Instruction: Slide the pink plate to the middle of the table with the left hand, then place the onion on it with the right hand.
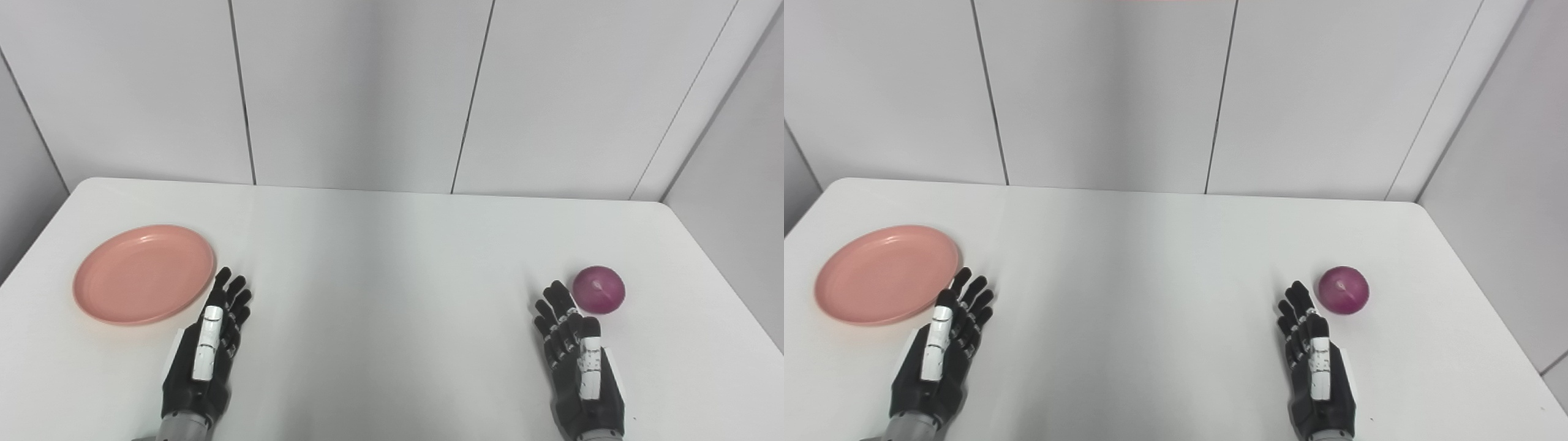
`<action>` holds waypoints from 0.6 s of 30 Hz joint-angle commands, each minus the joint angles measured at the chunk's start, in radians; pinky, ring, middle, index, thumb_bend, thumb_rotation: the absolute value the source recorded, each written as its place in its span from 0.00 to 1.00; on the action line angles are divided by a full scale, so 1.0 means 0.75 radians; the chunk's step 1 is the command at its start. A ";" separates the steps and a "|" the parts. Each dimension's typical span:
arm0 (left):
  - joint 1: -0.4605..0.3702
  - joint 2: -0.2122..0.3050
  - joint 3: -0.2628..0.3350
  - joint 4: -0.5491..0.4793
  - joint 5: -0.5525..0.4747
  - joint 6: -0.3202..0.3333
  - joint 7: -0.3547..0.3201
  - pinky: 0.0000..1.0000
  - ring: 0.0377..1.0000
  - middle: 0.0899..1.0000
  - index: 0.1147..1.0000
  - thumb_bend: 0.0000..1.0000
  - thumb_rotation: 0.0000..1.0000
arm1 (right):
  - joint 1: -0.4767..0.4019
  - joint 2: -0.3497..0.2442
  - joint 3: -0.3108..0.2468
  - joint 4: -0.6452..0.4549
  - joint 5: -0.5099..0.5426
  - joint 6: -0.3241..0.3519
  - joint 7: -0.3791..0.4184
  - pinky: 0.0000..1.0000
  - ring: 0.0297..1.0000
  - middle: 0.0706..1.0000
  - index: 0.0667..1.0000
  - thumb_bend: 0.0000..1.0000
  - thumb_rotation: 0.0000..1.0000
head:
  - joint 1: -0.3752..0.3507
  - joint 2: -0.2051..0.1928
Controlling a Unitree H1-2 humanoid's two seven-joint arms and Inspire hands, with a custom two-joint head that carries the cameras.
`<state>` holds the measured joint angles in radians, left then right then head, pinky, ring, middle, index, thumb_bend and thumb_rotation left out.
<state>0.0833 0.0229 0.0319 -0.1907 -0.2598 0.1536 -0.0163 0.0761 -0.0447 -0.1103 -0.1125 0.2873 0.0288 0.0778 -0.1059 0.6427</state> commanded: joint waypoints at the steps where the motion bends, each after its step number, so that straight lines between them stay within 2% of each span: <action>1: 0.143 -0.039 0.002 0.002 -0.005 0.006 0.003 1.00 0.97 0.97 0.98 0.70 0.88 | 0.053 -0.009 -0.011 0.103 -0.001 0.018 0.005 0.99 0.96 0.95 0.94 0.92 0.90 | 0.001 -0.001; 12: 0.145 -0.041 -0.002 0.005 -0.002 0.004 0.003 1.00 0.97 0.97 0.98 0.69 0.88 | 0.056 -0.013 -0.012 0.105 0.007 0.016 0.013 1.00 0.97 0.96 0.94 0.92 0.90 | 0.006 -0.005; 18: 0.147 -0.056 -0.010 0.002 0.019 0.007 0.022 1.00 0.96 0.96 0.97 0.68 0.89 | 0.059 -0.026 -0.019 0.114 0.018 0.010 0.025 0.99 0.96 0.96 0.95 0.92 0.89 | 0.056 -0.019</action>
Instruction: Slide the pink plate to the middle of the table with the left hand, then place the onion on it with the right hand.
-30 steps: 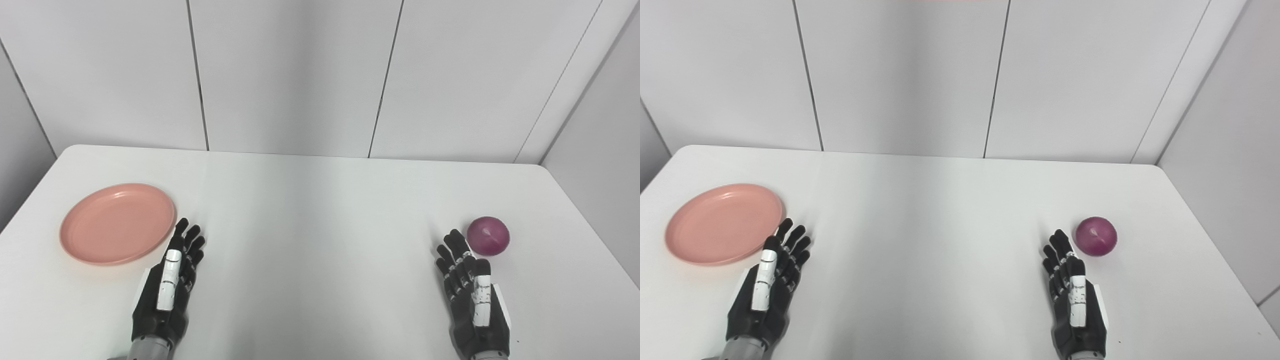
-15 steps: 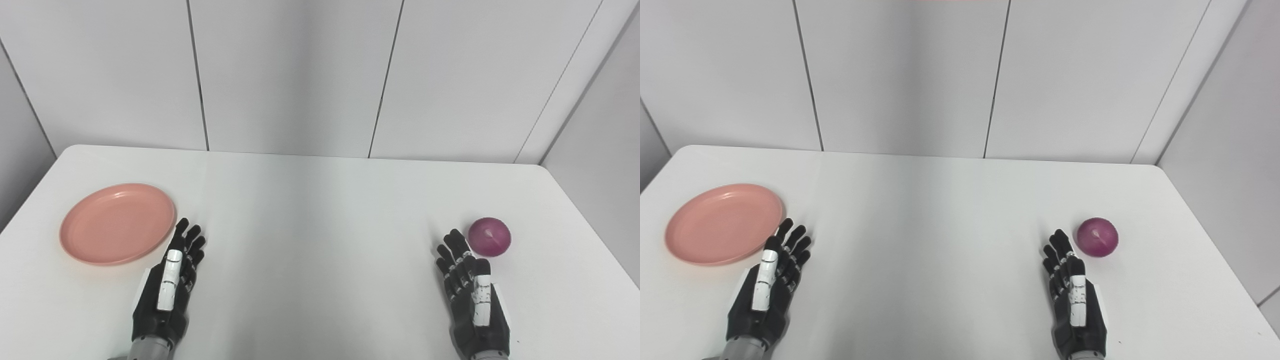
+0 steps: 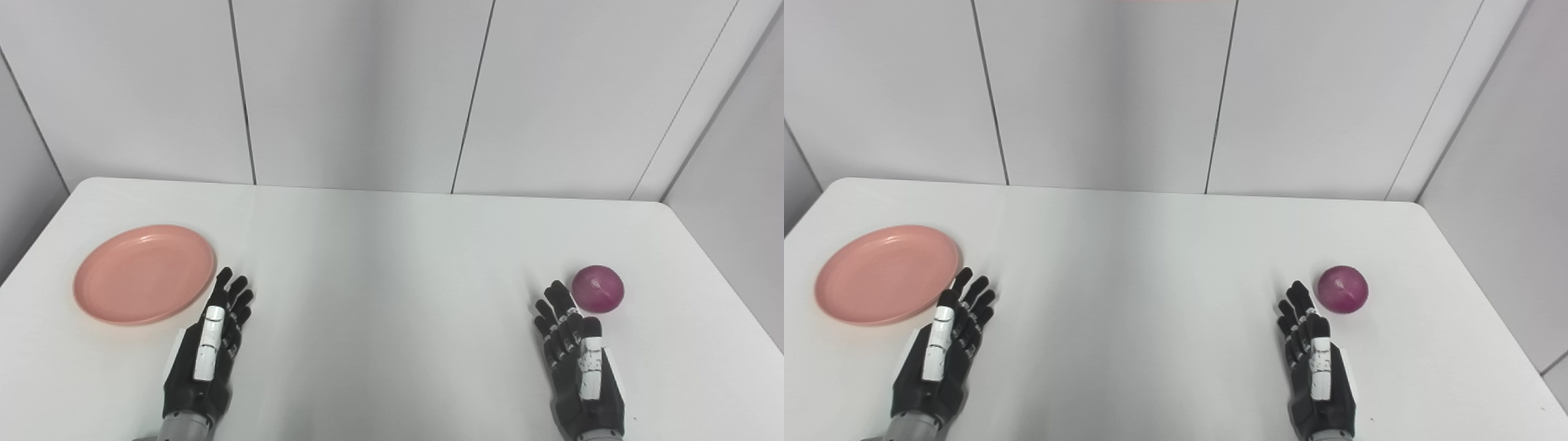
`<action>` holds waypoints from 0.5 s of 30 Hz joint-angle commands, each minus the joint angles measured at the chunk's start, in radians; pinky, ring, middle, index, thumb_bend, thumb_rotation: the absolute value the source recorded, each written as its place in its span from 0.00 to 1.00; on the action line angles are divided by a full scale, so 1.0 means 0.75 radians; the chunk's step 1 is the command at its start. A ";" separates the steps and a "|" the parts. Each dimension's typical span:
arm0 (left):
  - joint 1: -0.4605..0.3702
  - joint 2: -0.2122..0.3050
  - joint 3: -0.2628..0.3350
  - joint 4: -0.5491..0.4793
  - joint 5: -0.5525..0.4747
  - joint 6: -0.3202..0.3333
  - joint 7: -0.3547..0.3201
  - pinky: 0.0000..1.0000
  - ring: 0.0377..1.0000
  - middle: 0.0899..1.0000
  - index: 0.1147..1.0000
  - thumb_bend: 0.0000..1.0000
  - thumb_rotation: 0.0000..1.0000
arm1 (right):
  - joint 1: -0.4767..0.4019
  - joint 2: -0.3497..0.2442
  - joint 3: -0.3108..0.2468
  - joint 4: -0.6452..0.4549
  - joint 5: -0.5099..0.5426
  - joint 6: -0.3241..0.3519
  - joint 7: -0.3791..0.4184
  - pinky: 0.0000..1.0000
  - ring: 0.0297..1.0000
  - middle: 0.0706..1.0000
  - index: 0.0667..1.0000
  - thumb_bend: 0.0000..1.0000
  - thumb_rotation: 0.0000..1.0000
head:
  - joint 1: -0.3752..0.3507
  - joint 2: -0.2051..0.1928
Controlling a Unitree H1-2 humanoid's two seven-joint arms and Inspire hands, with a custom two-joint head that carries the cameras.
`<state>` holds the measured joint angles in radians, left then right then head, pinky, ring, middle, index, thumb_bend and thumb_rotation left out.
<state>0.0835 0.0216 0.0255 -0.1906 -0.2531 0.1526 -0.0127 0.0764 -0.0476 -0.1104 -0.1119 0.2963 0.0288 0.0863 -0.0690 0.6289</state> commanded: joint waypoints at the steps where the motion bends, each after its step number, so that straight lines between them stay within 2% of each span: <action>1: 0.146 -0.061 -0.003 0.002 0.015 0.010 0.025 0.99 0.95 0.96 0.97 0.68 0.88 | 0.059 -0.027 -0.021 0.115 0.009 0.011 0.017 0.99 0.96 0.96 0.95 0.92 0.89 | 0.034 -0.007; 4: 0.148 -0.075 -0.013 0.003 0.024 0.014 0.046 0.98 0.94 0.95 0.96 0.66 0.88 | 0.059 -0.038 -0.032 0.126 0.016 0.008 0.025 0.98 0.96 0.96 0.96 0.93 0.89 | 0.069 -0.014; 6: 0.148 -0.086 -0.028 0.014 0.043 0.003 0.058 0.97 0.94 0.94 0.95 0.67 0.88 | 0.057 -0.054 -0.045 0.150 0.032 -0.006 0.043 0.99 0.96 0.96 0.96 0.93 0.89 | 0.144 -0.037; 15: 0.148 -0.116 -0.087 0.067 0.093 -0.079 0.098 0.97 0.93 0.94 0.95 0.69 0.88 | 0.052 -0.102 -0.091 0.244 0.090 -0.061 0.116 0.98 0.96 0.95 0.95 0.90 0.89 | 0.260 -0.094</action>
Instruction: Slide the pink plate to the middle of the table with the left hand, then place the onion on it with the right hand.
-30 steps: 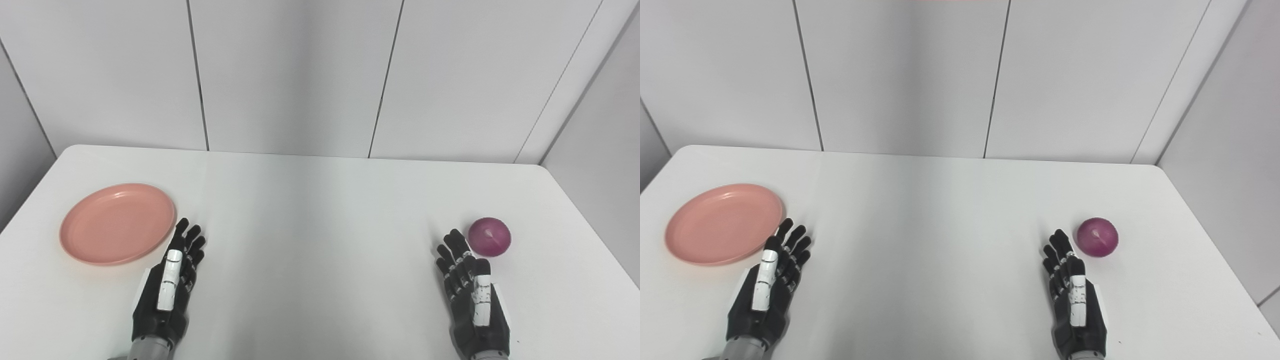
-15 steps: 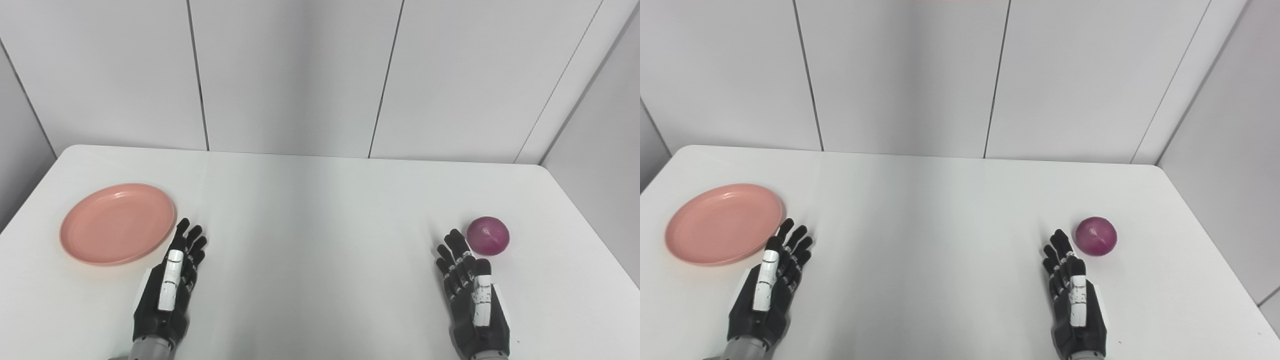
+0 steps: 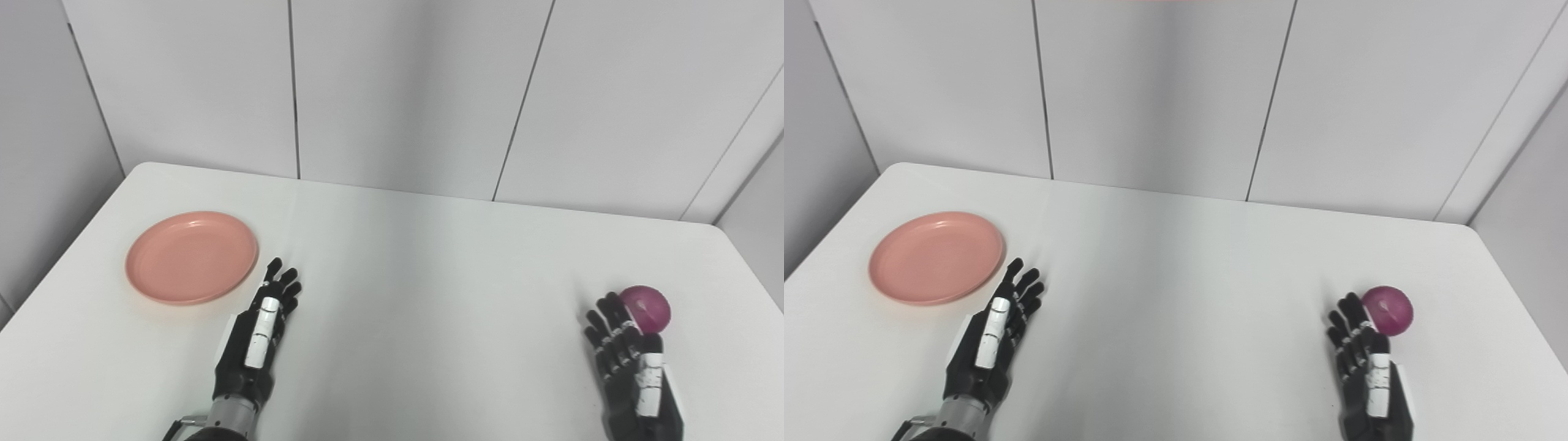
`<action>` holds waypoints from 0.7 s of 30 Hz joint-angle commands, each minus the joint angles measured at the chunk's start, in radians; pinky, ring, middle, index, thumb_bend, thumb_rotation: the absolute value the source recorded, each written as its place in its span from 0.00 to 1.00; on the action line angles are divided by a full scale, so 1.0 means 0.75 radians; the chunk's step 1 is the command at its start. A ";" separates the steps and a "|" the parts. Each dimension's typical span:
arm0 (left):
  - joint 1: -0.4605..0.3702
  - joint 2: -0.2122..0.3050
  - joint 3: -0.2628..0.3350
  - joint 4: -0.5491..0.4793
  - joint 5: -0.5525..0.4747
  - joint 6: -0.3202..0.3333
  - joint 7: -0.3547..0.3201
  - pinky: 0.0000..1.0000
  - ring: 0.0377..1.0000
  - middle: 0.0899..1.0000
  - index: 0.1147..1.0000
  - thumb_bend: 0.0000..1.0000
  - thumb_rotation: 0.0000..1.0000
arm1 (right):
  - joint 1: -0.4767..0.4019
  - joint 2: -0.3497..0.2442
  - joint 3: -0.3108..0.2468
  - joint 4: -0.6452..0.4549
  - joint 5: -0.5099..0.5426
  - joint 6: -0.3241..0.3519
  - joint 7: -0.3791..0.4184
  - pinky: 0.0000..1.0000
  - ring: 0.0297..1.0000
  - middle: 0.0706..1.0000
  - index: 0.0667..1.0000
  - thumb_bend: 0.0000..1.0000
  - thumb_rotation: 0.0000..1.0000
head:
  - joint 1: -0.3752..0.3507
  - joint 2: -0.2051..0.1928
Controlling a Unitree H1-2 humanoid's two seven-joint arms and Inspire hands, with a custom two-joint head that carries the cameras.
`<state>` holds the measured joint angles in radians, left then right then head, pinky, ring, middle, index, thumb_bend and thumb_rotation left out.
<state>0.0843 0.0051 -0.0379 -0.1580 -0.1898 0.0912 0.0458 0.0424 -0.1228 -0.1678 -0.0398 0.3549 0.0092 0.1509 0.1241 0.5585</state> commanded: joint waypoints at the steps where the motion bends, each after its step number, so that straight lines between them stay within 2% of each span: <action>1: 0.148 -0.097 -0.008 0.030 0.013 -0.005 0.025 0.97 0.94 0.94 0.95 0.69 0.88 | 0.099 -0.008 -0.016 0.156 0.014 -0.040 0.038 0.98 0.96 0.95 0.95 0.90 0.90 | 0.028 -0.012; 8: 0.149 -0.114 -0.040 0.066 0.017 -0.048 0.044 0.99 0.95 0.96 0.96 0.67 0.88 | 0.091 -0.042 -0.040 0.243 0.036 -0.089 0.087 0.99 0.96 0.96 0.96 0.88 0.93 | 0.099 -0.050; 21: 0.127 -0.145 -0.082 0.183 0.061 -0.148 0.087 0.97 0.94 0.94 0.95 0.68 0.85 | 0.055 -0.074 -0.084 0.383 0.069 -0.132 0.165 1.00 1.00 1.00 1.00 0.85 1.00 | 0.240 -0.186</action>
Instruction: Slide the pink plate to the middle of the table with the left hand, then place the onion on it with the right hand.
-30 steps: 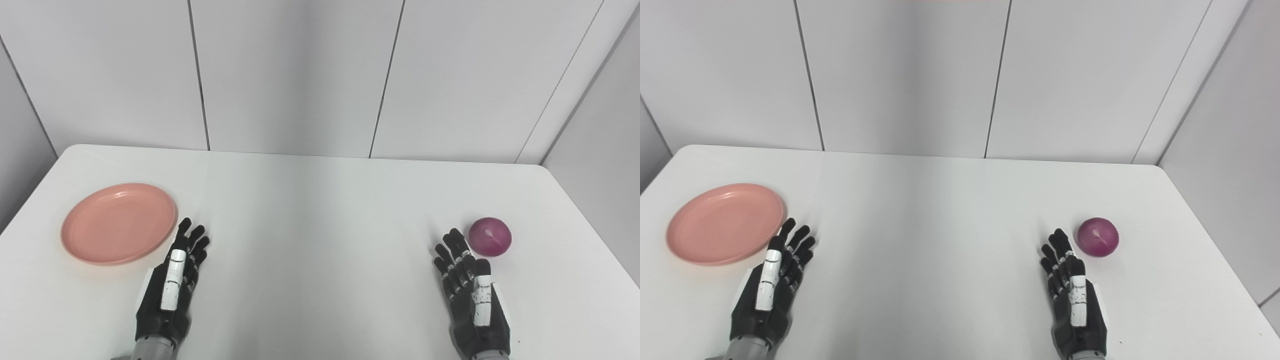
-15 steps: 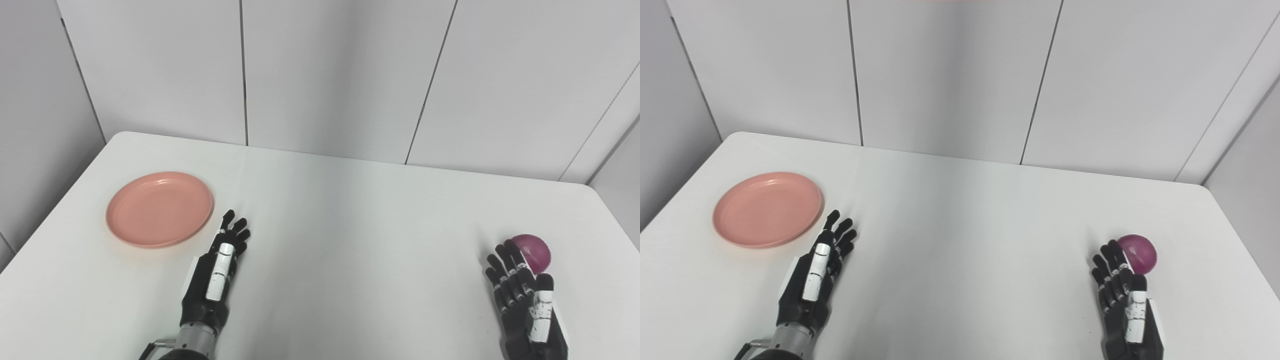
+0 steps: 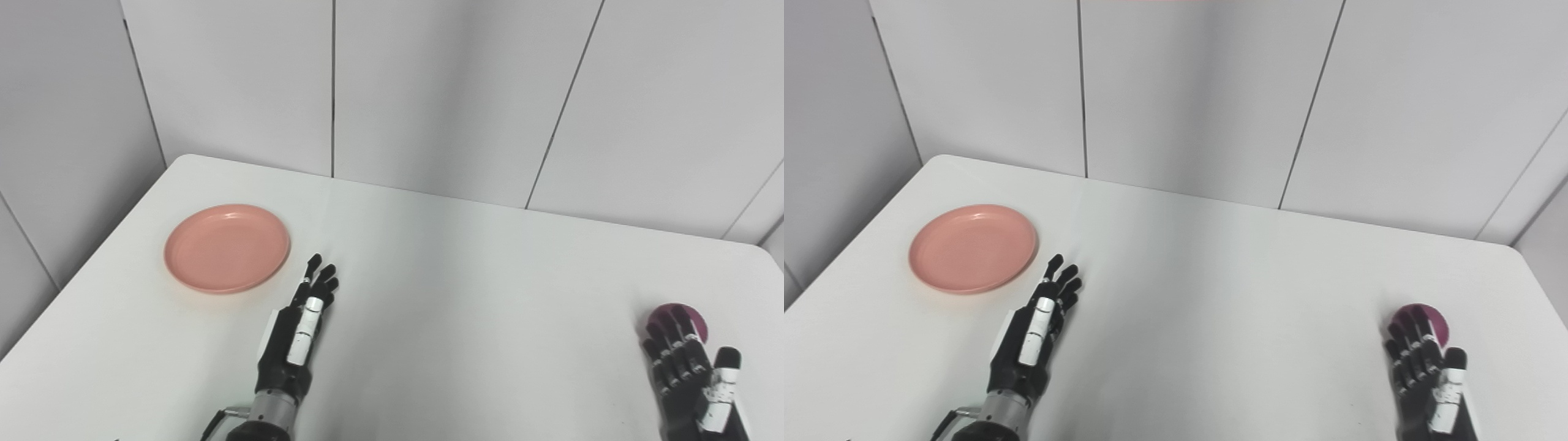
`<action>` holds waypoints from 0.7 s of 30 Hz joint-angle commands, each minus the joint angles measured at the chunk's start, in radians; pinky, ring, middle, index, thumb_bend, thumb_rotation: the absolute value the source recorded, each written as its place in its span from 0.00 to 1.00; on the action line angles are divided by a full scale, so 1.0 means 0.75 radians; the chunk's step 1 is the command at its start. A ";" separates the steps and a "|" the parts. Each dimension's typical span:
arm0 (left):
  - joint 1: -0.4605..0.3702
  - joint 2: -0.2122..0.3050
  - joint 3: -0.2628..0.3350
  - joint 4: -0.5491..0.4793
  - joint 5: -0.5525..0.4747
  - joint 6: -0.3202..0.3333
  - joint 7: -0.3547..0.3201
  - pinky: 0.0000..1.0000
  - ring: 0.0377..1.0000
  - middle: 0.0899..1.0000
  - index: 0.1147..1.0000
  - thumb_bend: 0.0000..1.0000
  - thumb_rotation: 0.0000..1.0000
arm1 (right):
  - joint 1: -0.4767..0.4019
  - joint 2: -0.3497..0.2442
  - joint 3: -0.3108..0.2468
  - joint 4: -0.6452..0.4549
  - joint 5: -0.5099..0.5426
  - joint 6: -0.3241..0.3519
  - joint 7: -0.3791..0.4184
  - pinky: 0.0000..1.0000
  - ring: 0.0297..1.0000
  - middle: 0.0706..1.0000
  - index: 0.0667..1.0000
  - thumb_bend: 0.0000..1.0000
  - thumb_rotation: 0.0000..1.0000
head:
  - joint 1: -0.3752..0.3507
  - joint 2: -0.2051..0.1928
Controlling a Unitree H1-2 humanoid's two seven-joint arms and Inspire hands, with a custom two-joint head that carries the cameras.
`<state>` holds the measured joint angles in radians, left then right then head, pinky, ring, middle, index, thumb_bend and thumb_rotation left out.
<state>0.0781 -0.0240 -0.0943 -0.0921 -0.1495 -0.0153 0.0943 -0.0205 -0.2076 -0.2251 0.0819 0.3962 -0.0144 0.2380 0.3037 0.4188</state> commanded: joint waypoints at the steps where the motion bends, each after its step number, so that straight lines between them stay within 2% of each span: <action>1: 0.133 -0.110 -0.008 0.105 0.012 -0.011 0.025 0.97 0.94 0.94 0.95 0.68 0.85 | 0.136 0.036 -0.010 0.234 0.016 -0.107 0.056 1.00 1.00 1.00 1.00 0.85 1.00 | 0.024 -0.017; 6: 0.119 -0.130 -0.012 0.143 0.039 -0.024 0.036 0.95 0.93 0.93 0.94 0.69 0.83 | 0.118 0.016 -0.015 0.286 0.026 -0.142 0.097 1.00 1.00 1.00 1.00 0.89 1.00 | 0.057 -0.043; 8: 0.115 -0.139 -0.009 0.153 0.049 -0.023 0.038 0.94 0.92 0.93 0.93 0.69 0.81 | 0.118 0.024 -0.022 0.279 0.010 -0.129 0.065 1.00 1.00 1.00 1.00 0.90 1.00 | 0.061 -0.056; 14: 0.113 -0.157 0.008 0.160 0.063 -0.026 0.028 0.93 0.92 0.92 0.93 0.70 0.79 | 0.120 0.043 -0.037 0.273 -0.005 -0.135 0.037 1.00 1.00 1.00 1.00 0.82 1.00 | 0.061 -0.072; 21: 0.121 -0.166 0.023 0.141 0.070 -0.012 0.013 0.93 0.92 0.92 0.92 0.70 0.79 | 0.128 0.054 -0.042 0.249 -0.002 -0.120 0.031 1.00 1.00 1.00 1.00 0.81 1.00 | 0.052 -0.055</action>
<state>0.0844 -0.1465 -0.0838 -0.0578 -0.1029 -0.0496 0.1089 -0.0353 -0.2259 -0.2660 0.1312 0.4017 -0.0516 0.2597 0.3421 0.3773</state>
